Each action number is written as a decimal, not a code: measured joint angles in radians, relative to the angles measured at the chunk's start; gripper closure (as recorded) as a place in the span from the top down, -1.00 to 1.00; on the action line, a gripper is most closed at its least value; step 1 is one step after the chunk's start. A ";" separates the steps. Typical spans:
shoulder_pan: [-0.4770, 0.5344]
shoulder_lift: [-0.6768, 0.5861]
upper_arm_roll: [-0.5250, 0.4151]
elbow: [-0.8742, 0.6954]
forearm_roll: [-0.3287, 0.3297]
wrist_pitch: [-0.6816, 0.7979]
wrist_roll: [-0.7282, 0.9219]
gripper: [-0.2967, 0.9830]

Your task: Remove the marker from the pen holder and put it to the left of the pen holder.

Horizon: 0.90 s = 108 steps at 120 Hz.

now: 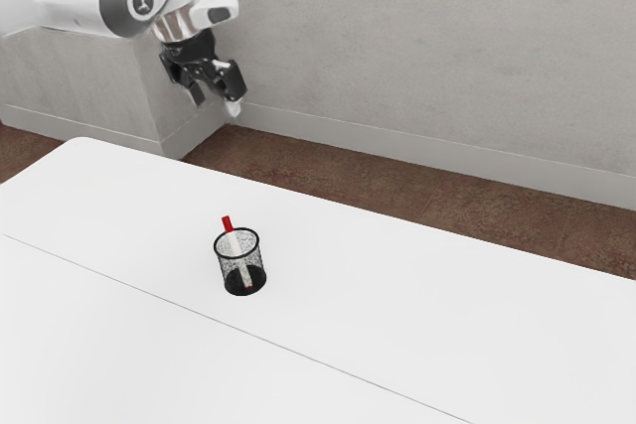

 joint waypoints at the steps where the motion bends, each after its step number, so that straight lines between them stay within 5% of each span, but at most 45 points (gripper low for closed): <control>1: -0.001 -0.001 0.000 0.002 0.004 -0.001 0.000 0.37; 40: 0.016 0.154 0.009 0.004 0.041 -0.013 -0.008 0.50; 108: 0.056 0.396 0.078 0.011 -0.126 0.034 -0.026 0.31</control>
